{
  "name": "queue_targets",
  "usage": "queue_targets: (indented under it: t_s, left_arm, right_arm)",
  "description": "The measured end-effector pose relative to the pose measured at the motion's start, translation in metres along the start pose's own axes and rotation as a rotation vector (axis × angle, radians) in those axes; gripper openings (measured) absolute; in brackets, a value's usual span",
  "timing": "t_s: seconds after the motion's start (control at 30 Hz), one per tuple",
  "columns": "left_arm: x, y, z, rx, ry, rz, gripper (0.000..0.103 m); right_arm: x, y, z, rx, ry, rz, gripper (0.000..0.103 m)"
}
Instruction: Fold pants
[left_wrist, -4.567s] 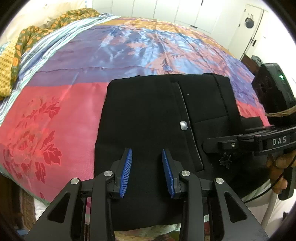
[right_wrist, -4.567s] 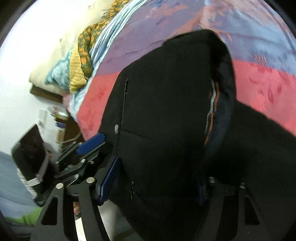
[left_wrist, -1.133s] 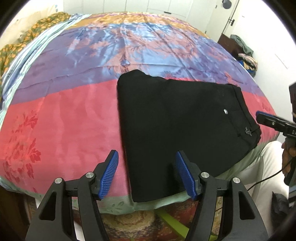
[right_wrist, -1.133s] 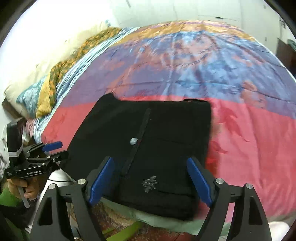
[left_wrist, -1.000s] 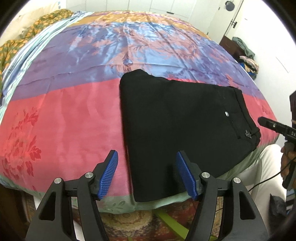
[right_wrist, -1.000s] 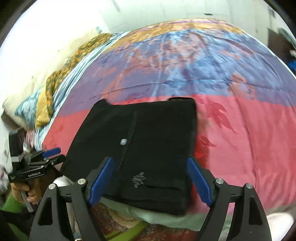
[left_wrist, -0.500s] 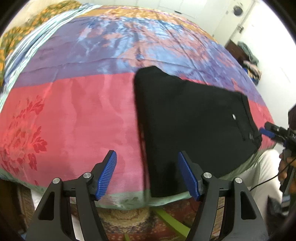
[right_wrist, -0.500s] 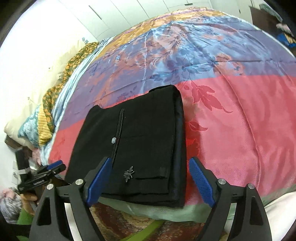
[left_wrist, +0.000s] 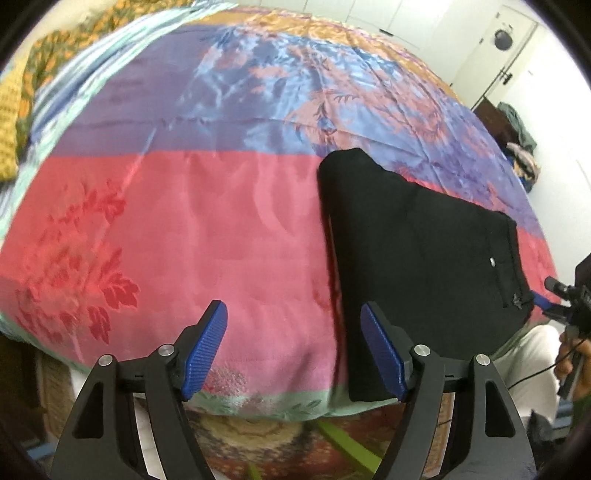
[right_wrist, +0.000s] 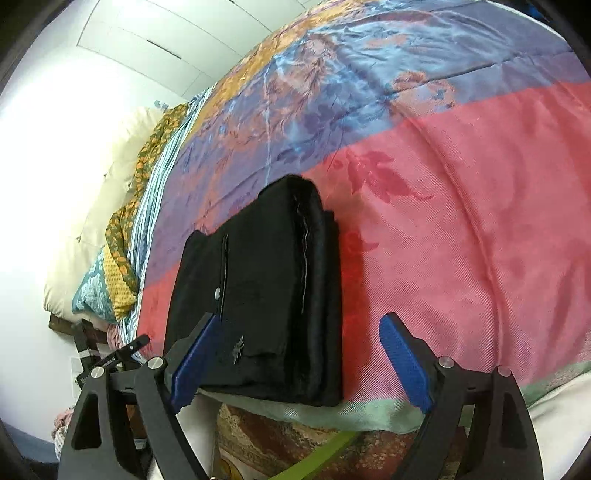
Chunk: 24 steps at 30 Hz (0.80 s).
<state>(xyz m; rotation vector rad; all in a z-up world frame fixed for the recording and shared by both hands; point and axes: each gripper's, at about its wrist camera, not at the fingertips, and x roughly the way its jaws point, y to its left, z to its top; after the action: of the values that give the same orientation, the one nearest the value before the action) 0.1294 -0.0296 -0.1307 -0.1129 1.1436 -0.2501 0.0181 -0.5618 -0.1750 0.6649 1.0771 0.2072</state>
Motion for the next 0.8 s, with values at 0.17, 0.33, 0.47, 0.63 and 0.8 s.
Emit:
queue_targets:
  t_s: [0.17, 0.33, 0.47, 0.63, 0.8]
  left_arm:
    - [-0.002, -0.007, 0.005, 0.048, -0.019, 0.052, 0.076]
    - [-0.002, -0.009, 0.006, 0.062, -0.022, 0.071, 0.077]
    - [0.005, -0.007, 0.004, 0.043, 0.016, -0.011, 0.079]
    - [0.035, -0.002, 0.001, -0.039, 0.14, -0.246, 0.083]
    - [0.074, -0.021, 0.003, -0.064, 0.218, -0.369, 0.092]
  right_arm:
    - [0.003, 0.0, -0.001, 0.0, 0.005, 0.002, 0.087]
    - [0.002, 0.002, 0.001, -0.015, 0.009, -0.002, 0.087]
    - [0.004, 0.001, 0.003, -0.035, 0.031, 0.021, 0.088]
    - [0.027, -0.014, 0.011, -0.026, 0.126, 0.144, 0.094]
    - [0.066, -0.011, 0.013, -0.078, 0.228, 0.214, 0.097]
